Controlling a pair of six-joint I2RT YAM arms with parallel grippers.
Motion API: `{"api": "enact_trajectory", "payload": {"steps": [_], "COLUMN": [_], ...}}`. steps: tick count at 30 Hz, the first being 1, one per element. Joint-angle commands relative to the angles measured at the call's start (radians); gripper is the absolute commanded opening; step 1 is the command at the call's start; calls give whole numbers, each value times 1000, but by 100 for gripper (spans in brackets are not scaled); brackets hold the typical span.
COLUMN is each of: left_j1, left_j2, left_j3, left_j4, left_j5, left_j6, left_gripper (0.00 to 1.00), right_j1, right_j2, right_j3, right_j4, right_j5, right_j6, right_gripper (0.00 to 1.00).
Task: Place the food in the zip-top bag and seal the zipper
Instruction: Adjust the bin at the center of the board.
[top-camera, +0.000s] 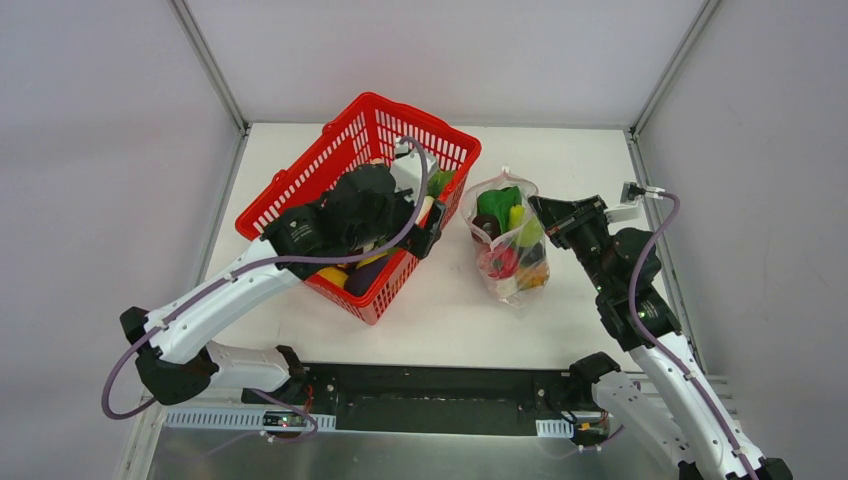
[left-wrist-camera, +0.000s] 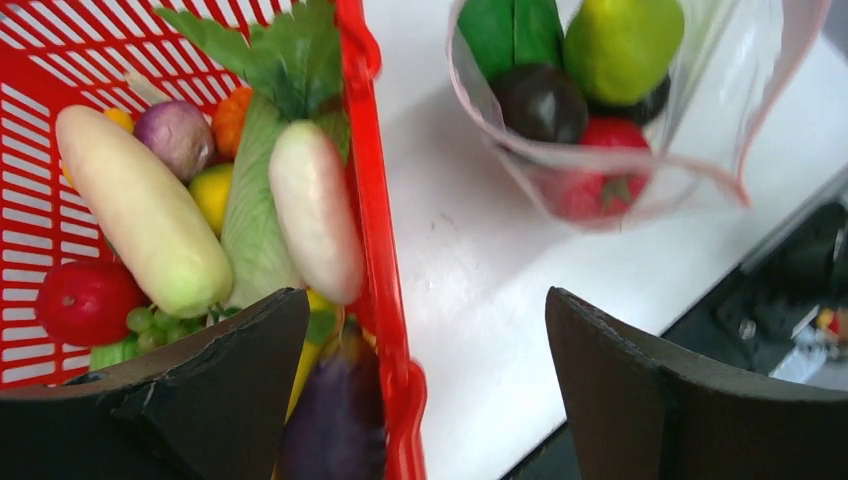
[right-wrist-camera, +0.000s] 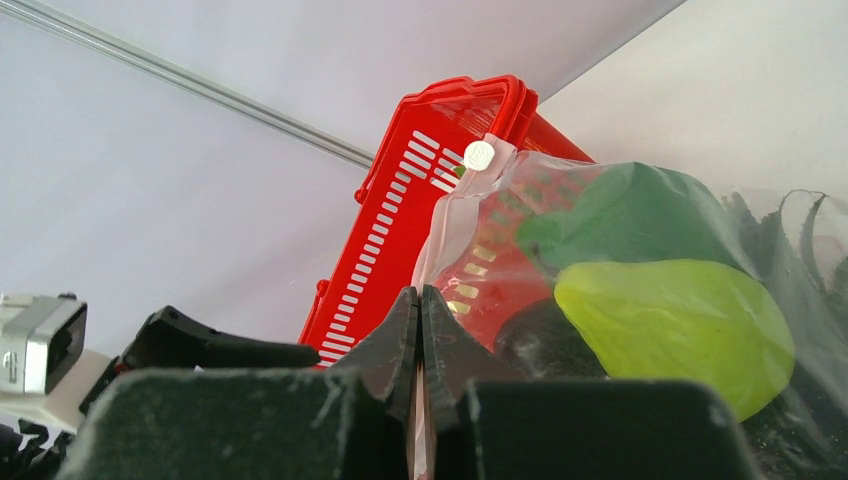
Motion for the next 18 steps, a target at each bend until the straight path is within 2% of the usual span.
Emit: {"api": "enact_trajectory", "payload": {"steps": [1,9,14,18], "left_j1": [6,7,7,6], "left_j2": [-78,-164,-106,-19], "left_j3": [26,-97,-73,-23], "left_j4": [-193,-197,-220,-280], "left_j5": [109,6,34,-28], "left_j6": [111,110,127,118], "left_gripper": [90,93,94,90], "right_j1": [3,3,4,3], "right_j2": [-3,-6,-6,-6], "right_j3": [18,20,23,27], "right_j4": [64,63,63,60], "right_j5": [13,16,11,10], "right_j6": [-5,-8,-9,-13], "right_gripper": [0,0,0,0]}}
